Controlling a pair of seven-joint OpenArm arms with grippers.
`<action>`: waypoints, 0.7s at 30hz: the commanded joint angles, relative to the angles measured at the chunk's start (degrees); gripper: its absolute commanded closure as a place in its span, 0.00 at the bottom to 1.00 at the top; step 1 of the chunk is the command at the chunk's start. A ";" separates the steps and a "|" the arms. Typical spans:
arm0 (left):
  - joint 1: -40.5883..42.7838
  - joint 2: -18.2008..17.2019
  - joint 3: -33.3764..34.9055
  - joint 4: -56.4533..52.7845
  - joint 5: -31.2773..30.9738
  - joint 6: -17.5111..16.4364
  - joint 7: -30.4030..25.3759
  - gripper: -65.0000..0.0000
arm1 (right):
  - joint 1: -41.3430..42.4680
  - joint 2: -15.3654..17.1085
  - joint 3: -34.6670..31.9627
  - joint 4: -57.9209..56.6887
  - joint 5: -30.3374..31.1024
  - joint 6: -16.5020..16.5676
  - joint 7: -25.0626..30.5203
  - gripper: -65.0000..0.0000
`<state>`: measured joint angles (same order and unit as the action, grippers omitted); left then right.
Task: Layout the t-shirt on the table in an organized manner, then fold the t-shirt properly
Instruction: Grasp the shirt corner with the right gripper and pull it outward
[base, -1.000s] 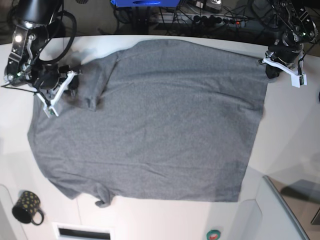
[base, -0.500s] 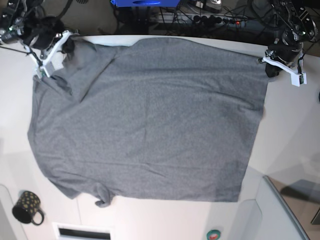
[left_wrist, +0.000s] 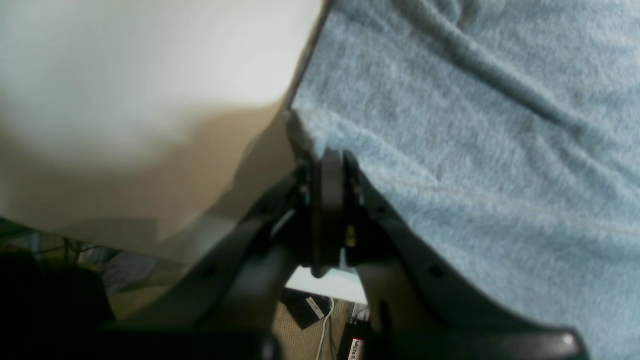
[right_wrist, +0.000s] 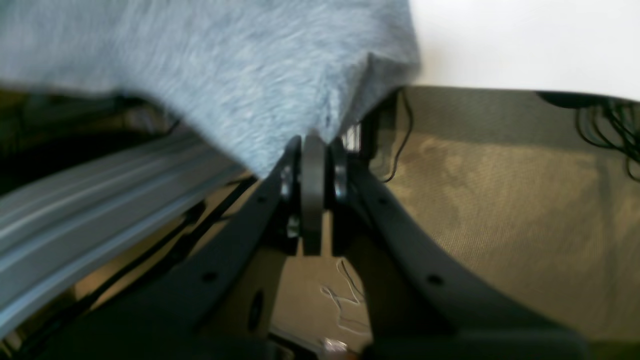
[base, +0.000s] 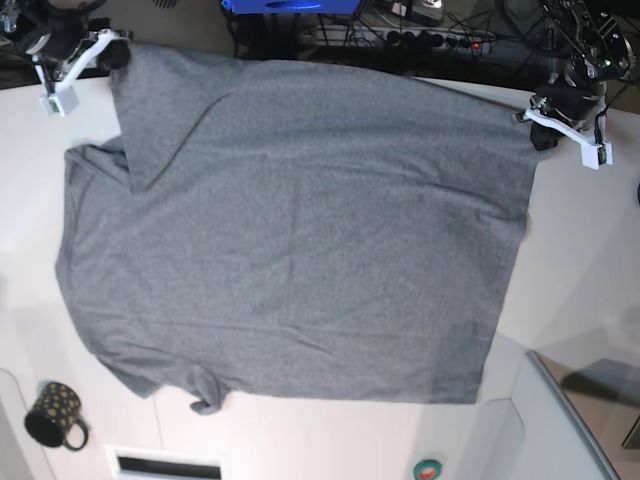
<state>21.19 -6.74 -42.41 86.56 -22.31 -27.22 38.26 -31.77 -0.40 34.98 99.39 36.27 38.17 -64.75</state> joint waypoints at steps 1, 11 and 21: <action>0.74 -0.77 -0.27 1.66 -0.42 -0.07 -1.03 1.00 | -0.45 -0.34 -0.48 2.10 1.57 0.29 0.62 0.99; 3.47 -0.51 -0.18 5.44 -0.42 -0.07 -0.94 1.00 | 0.52 -1.49 4.27 6.76 1.22 -0.06 0.97 0.99; 3.38 -0.33 -0.18 5.35 -0.42 -0.07 -0.94 1.00 | 1.83 -1.84 5.41 2.10 1.14 -4.81 0.36 0.99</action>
<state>24.45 -6.20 -42.28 91.11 -22.31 -27.24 38.39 -29.78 -2.70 40.25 100.64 36.18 33.43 -65.06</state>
